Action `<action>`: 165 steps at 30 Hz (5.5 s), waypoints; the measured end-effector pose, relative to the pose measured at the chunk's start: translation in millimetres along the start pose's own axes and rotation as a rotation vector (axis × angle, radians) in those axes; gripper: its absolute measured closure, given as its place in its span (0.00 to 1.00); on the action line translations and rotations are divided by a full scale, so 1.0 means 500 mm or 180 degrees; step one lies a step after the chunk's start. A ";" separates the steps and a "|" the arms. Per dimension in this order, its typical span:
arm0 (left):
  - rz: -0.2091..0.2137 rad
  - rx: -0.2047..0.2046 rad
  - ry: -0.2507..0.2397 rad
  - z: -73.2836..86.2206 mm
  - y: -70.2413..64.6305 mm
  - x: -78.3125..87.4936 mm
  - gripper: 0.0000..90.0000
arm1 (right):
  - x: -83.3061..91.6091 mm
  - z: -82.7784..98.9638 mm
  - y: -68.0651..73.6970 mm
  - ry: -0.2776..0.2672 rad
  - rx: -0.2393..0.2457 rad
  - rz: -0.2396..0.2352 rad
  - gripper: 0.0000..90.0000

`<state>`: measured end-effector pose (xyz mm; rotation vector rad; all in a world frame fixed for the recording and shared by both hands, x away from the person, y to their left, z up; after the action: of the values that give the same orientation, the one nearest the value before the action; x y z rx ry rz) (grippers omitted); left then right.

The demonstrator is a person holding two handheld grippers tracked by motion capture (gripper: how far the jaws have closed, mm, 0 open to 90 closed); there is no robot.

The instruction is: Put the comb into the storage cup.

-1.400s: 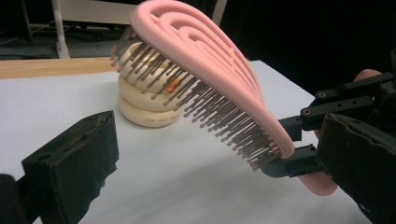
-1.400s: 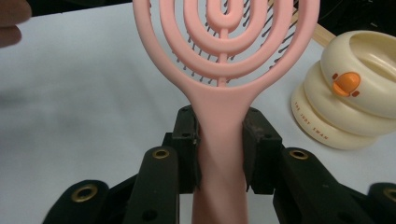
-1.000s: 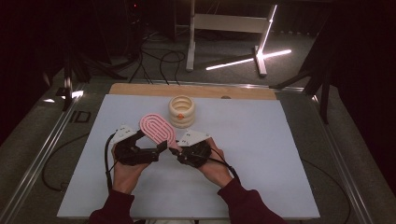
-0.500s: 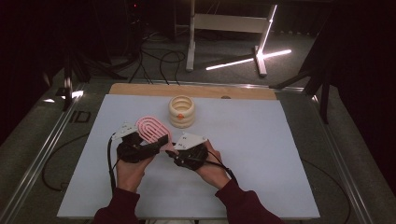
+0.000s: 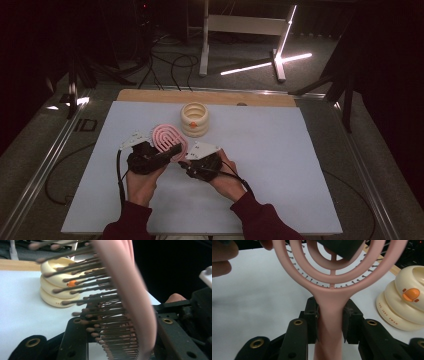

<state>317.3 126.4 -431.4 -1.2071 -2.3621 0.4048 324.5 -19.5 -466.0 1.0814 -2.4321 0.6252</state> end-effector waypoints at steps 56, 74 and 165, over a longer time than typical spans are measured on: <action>-0.0165 -0.0135 -0.0192 -0.069 0.006 0.033 0.71 | 0.098 0.075 -0.123 -0.0033 -0.0608 0.0445 0.10; -0.0200 -0.0173 -0.0213 -0.086 0.007 0.035 0.71 | 0.162 0.129 -0.175 -0.0289 -0.0811 0.0738 0.10; -0.0334 -0.0593 -0.0174 -0.199 0.013 0.009 0.71 | 0.245 0.283 -0.213 -0.0491 -0.1045 0.1193 0.10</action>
<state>371.2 139.1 -348.3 -1.1586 -2.5436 0.1887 304.7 -232.4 -492.4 0.5660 -2.7725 0.2380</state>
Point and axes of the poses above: each handheld gripper's, and its own axes: x roughly backward along the jaws, z roughly out of its underside, y roughly to its left, the point moved 4 cm from there along -x, roughly forward along the jaws, and after that the axes turned 11 degrees about z, right-handed, at the moved point
